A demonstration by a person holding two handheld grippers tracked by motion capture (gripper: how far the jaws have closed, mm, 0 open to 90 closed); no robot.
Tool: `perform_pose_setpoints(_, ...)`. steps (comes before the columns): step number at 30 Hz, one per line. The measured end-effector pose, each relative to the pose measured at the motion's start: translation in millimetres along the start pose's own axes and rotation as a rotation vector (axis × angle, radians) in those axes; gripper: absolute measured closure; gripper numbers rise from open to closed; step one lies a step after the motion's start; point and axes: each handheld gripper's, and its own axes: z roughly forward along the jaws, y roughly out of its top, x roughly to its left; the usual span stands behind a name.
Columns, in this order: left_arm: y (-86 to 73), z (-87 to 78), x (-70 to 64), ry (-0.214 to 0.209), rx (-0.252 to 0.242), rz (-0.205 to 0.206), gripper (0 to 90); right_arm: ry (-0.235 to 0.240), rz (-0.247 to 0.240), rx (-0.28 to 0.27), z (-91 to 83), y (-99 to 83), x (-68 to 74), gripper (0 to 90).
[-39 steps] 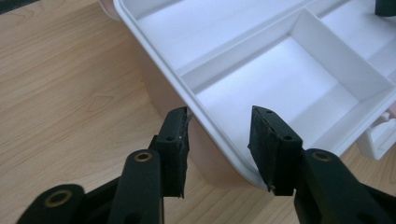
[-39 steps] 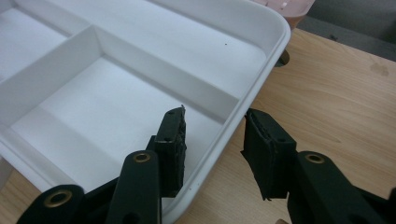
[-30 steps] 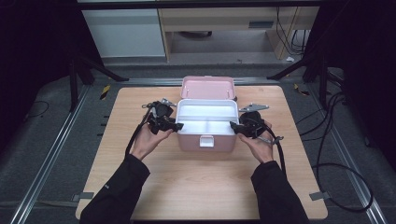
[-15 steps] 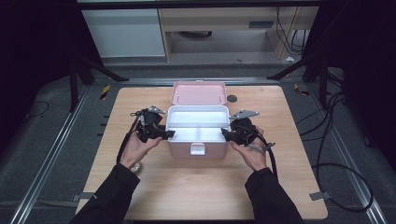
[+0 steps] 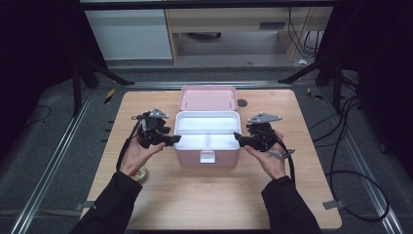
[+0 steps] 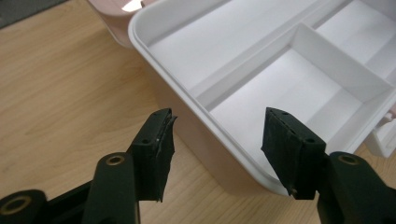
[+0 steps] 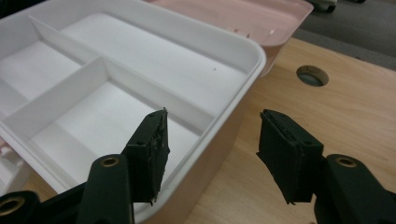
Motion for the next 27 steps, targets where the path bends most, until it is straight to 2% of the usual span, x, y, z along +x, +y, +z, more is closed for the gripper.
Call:
perform_pose_setpoints(1, 1.6, -2.0, 2.5, 0.006, -0.004, 0.032, 40.5, 0.007, -0.004, -0.011, -2.6, 1.9, -3.5, 41.4)
perform_pose_setpoints(2, 1.6, -2.0, 2.5, 0.006, -0.004, 0.032, 36.1, 0.015, -0.011, -0.022, -4.6, 4.0, -6.8, 41.0)
perform_pose_setpoints(3, 4.8, -4.4, 7.3, 0.012, -0.014, 0.099, 35.5, 0.024, -0.025, -0.029, -6.4, 6.3, -9.9, 40.0)
perform_pose_setpoints(4, 4.8, -4.4, 7.3, 0.012, -0.014, 0.099, 35.8, 0.024, -0.025, -0.029, -6.4, 6.3, -9.9, 40.0)
perform_pose_setpoints(5, 9.2, -4.8, 12.2, 0.001, 0.004, 0.132, 36.1, 0.022, -0.076, -0.034, -9.4, 13.3, -15.8, 38.8)
perform_pose_setpoints(6, 9.2, -4.8, 12.2, 0.001, 0.004, 0.132, 36.4, 0.023, -0.095, -0.034, -10.3, 16.2, -17.7, 38.0)
perform_pose_setpoints(7, 11.6, -4.6, 14.3, -0.001, 0.008, 0.148, 36.4, 0.023, -0.095, -0.034, -10.3, 16.2, -17.7, 38.0)
perform_pose_setpoints(8, 15.3, -4.2, 17.0, -0.018, 0.005, 0.173, 36.4, 0.019, -0.123, -0.039, -11.1, 20.0, -20.0, 39.2)
perform_pose_setpoints(9, 19.3, -3.5, 19.6, -0.039, 0.003, 0.184, 35.7, 0.073, -0.142, -0.025, -10.7, 28.2, -24.3, 39.8)
perform_pose_setpoints(10, 22.6, -2.6, 21.4, -0.051, 0.012, 0.186, 34.6, 0.092, -0.151, -0.011, -9.6, 32.4, -26.5, 40.6)
perform_pose_setpoints(12, 29.1, -0.8, 23.7, -0.051, 0.023, 0.204, 34.3, 0.105, -0.215, 0.004, -6.7, 39.8, -29.3, 42.1)
perform_pose_setpoints(13, 32.1, 0.7, 24.7, -0.061, 0.028, 0.209, 36.4, 0.103, -0.238, 0.01, -5.4, 43.6, -30.1, 43.1)
perform_pose_setpoints(14, 32.1, 0.7, 24.7, -0.061, 0.028, 0.209, 38.1, 0.103, -0.238, 0.01, -5.4, 43.6, -30.1, 43.1)
perform_pose_setpoints(15, 35.8, 2.6, 25.2, -0.074, 0.039, 0.226, 38.1, 0.126, -0.256, 0.016, -4.0, 47.4, -30.9, 43.2)
perform_pose_setpoints(16, 40.1, 4.4, 25.1, -0.082, 0.057, 0.258, 42.8, 0.171, -0.286, 0.022, -1.9, 54.3, -31.3, 44.0)
perform_pose_setpoints(17, 40.1, 4.4, 25.1, -0.082, 0.057, 0.258, 43.5, 0.192, -0.309, 0.022, -1.0, 57.2, -30.8, 44.6)
perform_pose_setpoints(18, 42.7, 5.4, 24.7, -0.091, 0.071, 0.278, 43.5, 0.192, -0.309, 0.022, -1.0, 57.2, -30.8, 44.6)
perform_pose_setpoints(19, 45.4, 7.0, 24.2, -0.107, 0.085, 0.289, 45.2, 0.212, -0.332, 0.029, -0.2, 60.0, -29.9, 45.4)
perform_pose_setpoints(20, 49.1, 9.0, 24.1, -0.119, 0.101, 0.306, 49.5, 0.23, -0.388, 0.069, 2.8, 65.1, -28.5, 47.5)
perform_pose_setpoints(21, 49.1, 9.0, 24.1, -0.119, 0.101, 0.306, 50.6, 0.23, -0.388, 0.069, 2.8, 65.1, -28.5, 47.5)
perform_pose_setpoints(22, 51.1, 10.2, 24.5, -0.129, 0.11, 0.312, 50.6, 0.238, -0.417, 0.092, 5.0, 67.0, -28.1, 49.2)
perform_pose_setpoints(23, 53.7, 12.2, 24.6, -0.145, 0.118, 0.327, 52.6, 0.256, -0.433, 0.116, 8.0, 68.4, -28.1, 52.1)
perform_pose_setpoints(24, 54.8, 14.5, 24.5, -0.172, 0.115, 0.336, 56.4, 0.287, -0.47, 0.155, 14.4, 69.2, -28.3, 56.3)
perform_pose_setpoints(25, 55.1, 16.5, 24.5, -0.189, 0.12, 0.335, 58.4, 0.295, -0.482, 0.166, 16.1, 69.1, -28.0, 58.8)
perform_pose_setpoints(26, 55.1, 16.5, 24.5, -0.189, 0.12, 0.335, 60.9, 0.315, -0.49, 0.181, 19.1, 68.4, -27.8, 59.7)
perform_pose_setpoints(27, 55.1, 18.7, 24.3, -0.2, 0.127, 0.34, 60.9, 0.315, -0.49, 0.181, 19.1, 68.4, -27.8, 59.7)
